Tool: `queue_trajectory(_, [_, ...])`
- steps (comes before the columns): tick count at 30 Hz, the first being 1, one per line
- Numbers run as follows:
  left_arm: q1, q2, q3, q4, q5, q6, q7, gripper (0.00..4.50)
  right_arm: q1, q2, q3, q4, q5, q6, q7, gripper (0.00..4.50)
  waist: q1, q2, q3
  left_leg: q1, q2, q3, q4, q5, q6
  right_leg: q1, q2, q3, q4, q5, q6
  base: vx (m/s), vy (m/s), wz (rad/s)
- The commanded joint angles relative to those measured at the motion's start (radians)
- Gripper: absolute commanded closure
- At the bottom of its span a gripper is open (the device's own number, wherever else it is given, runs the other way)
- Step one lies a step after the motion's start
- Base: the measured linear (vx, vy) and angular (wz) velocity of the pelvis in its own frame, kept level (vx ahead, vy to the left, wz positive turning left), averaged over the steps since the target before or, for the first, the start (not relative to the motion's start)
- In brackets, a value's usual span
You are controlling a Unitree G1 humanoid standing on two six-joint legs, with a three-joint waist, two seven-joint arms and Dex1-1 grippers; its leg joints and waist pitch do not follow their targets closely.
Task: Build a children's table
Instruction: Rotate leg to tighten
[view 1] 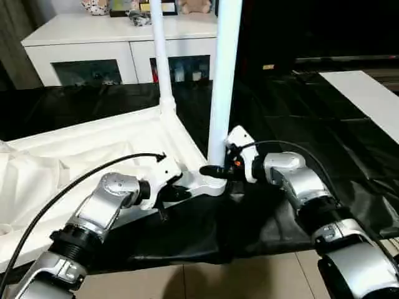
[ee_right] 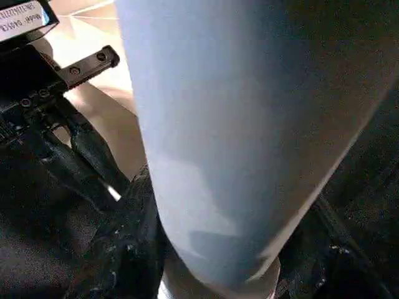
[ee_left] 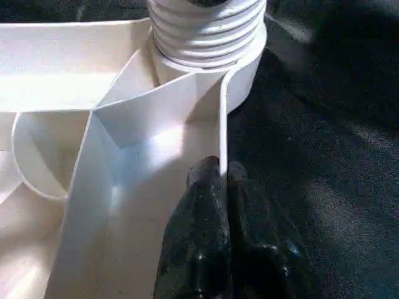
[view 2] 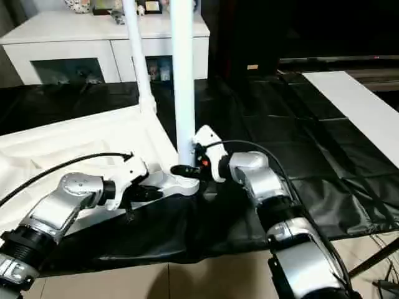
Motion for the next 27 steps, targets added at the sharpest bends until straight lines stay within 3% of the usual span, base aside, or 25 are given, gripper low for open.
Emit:
queue_trajectory(1, [-0.029,0.036,0.039,0.000,0.018,-0.006,0.023,4.50,0.062,-0.010,0.075,0.105,-0.068,0.067,0.059,2.58,-0.002,0.000,-0.057,0.009,-0.016,0.012,-0.074,-0.461,0.035,0.037,-0.035,0.017,-0.093,-0.581,-0.093,0.000,0.000,0.00])
queue_trajectory(7, [-0.034,0.043,0.038,0.009,0.018,-0.009,0.010,4.50,0.067,0.000,0.078,0.127,-0.081,0.051,0.046,2.58,-0.009,-0.002,-0.057,0.010,-0.016,0.010,-0.075,-0.484,0.035,0.035,-0.034,0.015,-0.095,-0.589,-0.091,0.000,0.000,0.00])
queue_trajectory(13, [-0.038,0.056,0.052,0.029,0.017,-0.011,0.017,4.50,0.060,0.018,0.054,0.148,-0.082,0.025,-0.043,2.58,-0.017,-0.004,-0.051,0.017,-0.019,0.007,-0.071,-0.518,0.031,0.027,-0.034,0.001,-0.110,-0.660,-0.054,0.000,0.000,0.00])
queue_trajectory(15, [-0.038,0.058,0.058,0.040,0.021,-0.007,0.028,4.50,0.062,0.028,0.039,0.145,-0.078,0.024,-0.085,2.58,-0.024,-0.004,-0.047,0.022,-0.022,0.006,-0.068,-0.545,0.027,0.022,-0.032,-0.010,-0.121,-0.698,-0.031,0.000,0.000,0.00])
queue_trajectory(16, [-0.042,0.051,0.068,0.058,0.026,0.007,0.062,4.50,0.064,0.045,0.013,0.142,-0.071,0.029,-0.150,2.58,-0.033,-0.013,-0.043,0.018,-0.024,0.002,-0.066,-0.564,0.023,0.027,-0.029,-0.026,-0.133,-0.734,0.002,0.000,0.000,0.00])
queue_trajectory(17, [-0.051,0.032,0.080,0.079,0.032,0.027,0.112,4.50,0.062,0.067,-0.020,0.149,-0.058,0.037,-0.223,2.58,-0.042,0.001,-0.039,0.030,-0.023,-0.004,-0.065,-0.605,0.018,0.027,-0.026,-0.049,-0.148,-0.754,0.027,0.000,0.000,0.00])
queue_trajectory(18, [-0.052,0.029,0.082,0.082,0.032,0.030,0.119,4.50,0.061,0.070,-0.024,0.150,-0.056,0.039,-0.232,2.58,-0.050,0.008,-0.034,0.035,-0.016,-0.007,-0.069,-0.642,0.020,0.029,-0.019,-0.065,-0.156,-0.746,0.033,0.000,0.000,0.00])
queue_trajectory(19, [-0.057,0.016,0.088,0.092,0.035,0.044,0.148,4.50,0.059,0.083,-0.044,0.155,-0.047,0.045,-0.274,2.59,-0.055,0.031,-0.028,0.015,0.021,-0.028,-0.117,-0.792,0.015,0.073,-0.005,-0.086,-0.096,-0.613,0.006,-0.080,-0.010,-0.03])
queue_trajectory(20, [-0.066,-0.008,0.100,0.104,0.034,0.068,0.191,4.50,0.057,0.099,-0.065,0.162,-0.037,0.055,-0.323,2.59,0.004,0.023,-0.036,-0.064,0.078,-0.036,-0.193,-0.876,0.013,0.138,-0.019,0.010,0.113,-0.268,-0.055,-0.127,-0.054,-0.03])
queue_trajectory(21, [-0.077,-0.039,0.112,0.118,0.031,0.104,0.239,4.50,0.055,0.118,-0.083,0.169,-0.030,0.068,-0.379,2.59,0.030,0.035,-0.025,-0.062,0.081,-0.007,-0.231,-0.909,0.020,0.123,-0.001,0.020,0.155,-0.245,-0.060,-0.127,-0.054,-0.03])
queue_trajectory(22, [-0.085,-0.058,0.115,0.128,0.033,0.122,0.266,4.50,0.053,0.130,-0.093,0.178,-0.026,0.072,-0.412,2.59,0.071,-0.005,-0.026,-0.007,0.042,0.042,-0.192,-0.785,0.010,0.072,0.010,0.074,0.120,-0.553,-0.025,-0.070,-0.135,0.18])
queue_trajectory(23, [-0.123,-0.139,0.119,0.176,0.040,0.184,0.368,4.50,0.044,0.179,-0.118,0.225,-0.021,0.083,-0.554,2.59,0.016,-0.084,0.020,0.237,-0.096,0.065,0.208,-0.446,-0.021,-0.246,-0.017,-0.014,-0.261,-1.310,0.083,-0.006,-0.117,0.11])
queue_trajectory(24, [-0.128,-0.150,0.119,0.183,0.042,0.188,0.380,4.50,0.042,0.185,-0.119,0.232,-0.022,0.083,-0.573,2.59,0.001,-0.070,0.003,0.175,-0.102,0.035,0.208,-0.355,0.009,-0.194,-0.063,0.024,-0.216,-1.365,0.070,-0.006,-0.117,0.11])
queue_trajectory(25, [-0.140,-0.174,0.113,0.198,0.049,0.190,0.405,4.50,0.036,0.201,-0.123,0.249,-0.021,0.077,-0.608,2.59,-0.012,-0.061,-0.021,0.104,-0.052,0.007,0.113,-0.457,0.030,-0.025,-0.128,-0.016,-0.158,-1.185,0.110,-0.009,0.080,-0.32])
queue_trajectory(26, [-0.149,-0.191,0.109,0.209,0.054,0.192,0.423,4.50,0.032,0.213,-0.127,0.260,-0.020,0.073,-0.631,2.59,-0.033,-0.022,-0.033,0.101,-0.017,-0.012,0.024,-0.615,0.027,0.019,-0.067,-0.099,-0.122,-0.844,0.129,-0.027,0.117,-0.30])
queue_trajectory(27, [-0.161,-0.214,0.100,0.221,0.063,0.193,0.445,4.50,0.027,0.230,-0.131,0.277,-0.025,0.063,-0.675,2.59,-0.020,-0.008,-0.042,0.045,0.032,-0.044,-0.042,-0.697,0.053,0.081,-0.057,-0.059,-0.003,-0.600,0.086,-0.027,0.117,-0.30])
